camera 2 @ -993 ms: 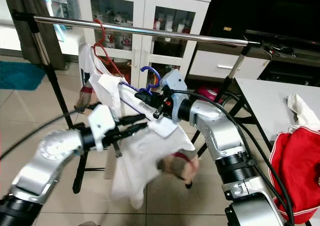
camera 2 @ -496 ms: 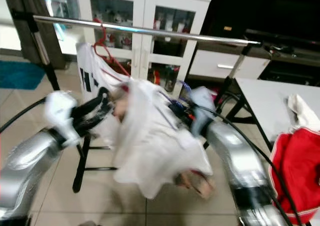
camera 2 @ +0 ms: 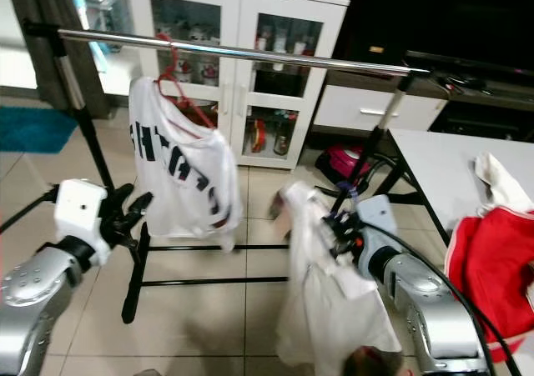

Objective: Hang hanger

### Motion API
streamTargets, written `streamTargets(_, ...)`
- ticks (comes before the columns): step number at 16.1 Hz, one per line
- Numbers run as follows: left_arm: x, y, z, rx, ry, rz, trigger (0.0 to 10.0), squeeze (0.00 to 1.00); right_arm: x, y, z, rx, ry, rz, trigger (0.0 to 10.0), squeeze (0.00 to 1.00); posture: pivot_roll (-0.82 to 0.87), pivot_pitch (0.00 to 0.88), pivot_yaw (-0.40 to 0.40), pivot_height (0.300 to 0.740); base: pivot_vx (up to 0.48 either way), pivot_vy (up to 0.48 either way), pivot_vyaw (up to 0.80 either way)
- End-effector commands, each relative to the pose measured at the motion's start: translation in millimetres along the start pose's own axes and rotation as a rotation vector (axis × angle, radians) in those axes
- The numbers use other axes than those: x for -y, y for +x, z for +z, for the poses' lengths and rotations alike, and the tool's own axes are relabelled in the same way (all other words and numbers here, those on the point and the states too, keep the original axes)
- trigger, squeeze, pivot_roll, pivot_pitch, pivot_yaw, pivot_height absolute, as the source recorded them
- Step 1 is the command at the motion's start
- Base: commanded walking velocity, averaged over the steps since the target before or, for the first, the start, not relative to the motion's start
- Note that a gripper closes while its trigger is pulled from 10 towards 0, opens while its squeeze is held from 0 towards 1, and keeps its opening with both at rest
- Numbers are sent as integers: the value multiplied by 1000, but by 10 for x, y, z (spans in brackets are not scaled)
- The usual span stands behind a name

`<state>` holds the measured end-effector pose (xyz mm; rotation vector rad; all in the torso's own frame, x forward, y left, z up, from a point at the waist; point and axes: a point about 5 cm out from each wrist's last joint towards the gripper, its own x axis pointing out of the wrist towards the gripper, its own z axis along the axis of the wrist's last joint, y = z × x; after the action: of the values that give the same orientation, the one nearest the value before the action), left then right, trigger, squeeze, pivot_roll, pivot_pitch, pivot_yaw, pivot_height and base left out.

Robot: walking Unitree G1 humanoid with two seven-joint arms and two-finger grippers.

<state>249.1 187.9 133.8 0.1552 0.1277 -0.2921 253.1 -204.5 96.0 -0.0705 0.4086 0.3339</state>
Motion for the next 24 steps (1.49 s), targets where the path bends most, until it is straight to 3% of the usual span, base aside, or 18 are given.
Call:
streamTargets(1,26,48,17,8,9,-2,10000,0,79,-7,60,35,-15,-73,10000,0,-73,0,-84,740,0,0,0)
streamTargets(2,30,121,28,20,10,14,10000,0,81,105,91,87,57,-186,10000,0,-81,0,-66,740,274,0,0)
streamTargets(6,55,187,45,31,-5,9,10000,0,-47,251,261,205,161,-195,10000,0,-84,0,-37,740,285,0,-470)
streamTargets(14,63,219,83,46,35,-11,10000,0,-160,328,381,252,79,-126,10000,0,-80,0,-28,740,341,0,0)
streamTargets(19,82,236,105,51,64,-32,10000,0,-220,405,540,306,35,-104,10000,0,-78,0,-26,740,352,0,800)
streamTargets(24,95,244,129,57,99,-47,10000,0,-213,421,721,359,-15,-106,10000,0,-76,0,-26,740,349,0,0)
